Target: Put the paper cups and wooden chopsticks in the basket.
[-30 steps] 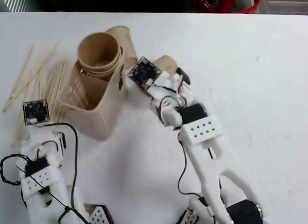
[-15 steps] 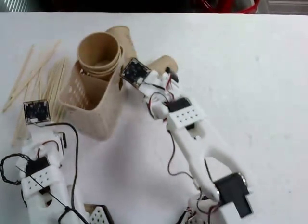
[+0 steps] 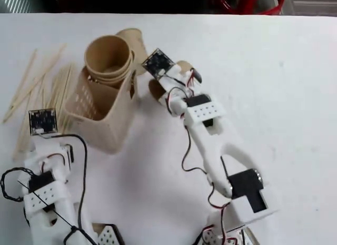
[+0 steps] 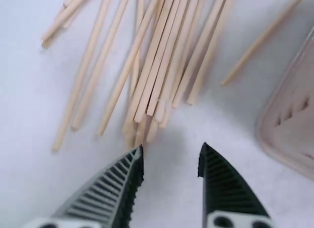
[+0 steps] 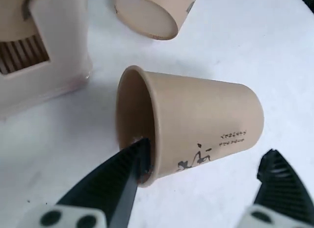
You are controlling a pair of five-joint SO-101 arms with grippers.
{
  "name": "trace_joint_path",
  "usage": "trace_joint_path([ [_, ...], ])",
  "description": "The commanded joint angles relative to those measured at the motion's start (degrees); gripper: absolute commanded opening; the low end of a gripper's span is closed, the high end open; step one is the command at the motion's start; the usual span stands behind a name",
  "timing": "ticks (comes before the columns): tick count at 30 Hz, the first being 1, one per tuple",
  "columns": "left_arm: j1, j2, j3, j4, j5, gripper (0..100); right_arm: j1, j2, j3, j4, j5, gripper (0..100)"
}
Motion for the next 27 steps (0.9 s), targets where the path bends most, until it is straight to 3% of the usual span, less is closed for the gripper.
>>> trace_joint_path([
  [1,0.6,-0.7,-2.2,-0.8,-0.6,19,0.7,0.4,-2.9,-2.5,-0.1,34.1],
  [6,0.6,-0.7,-2.2,-0.8,-0.7,19,1.1,2.2,-2.9,-3.0,-0.1,32.7],
  [10,0.6,-0.7,-2.2,-0.8,-0.7,19,1.6,4.3,-2.9,-3.2,-0.1,21.5],
  [20,0.6,-0.7,-2.2,-0.8,-0.7,19,6.9,3.4,-2.6,0.2,-0.8,10.4],
  [23,0.6,-0.7,-2.2,-0.8,-0.7,19,9.3,-0.5,-2.6,3.0,-5.6,0.9],
  [27,0.6,-0.7,-2.2,-0.8,-0.7,19,12.0,-8.1,-2.5,7.4,-8.7,1.6],
])
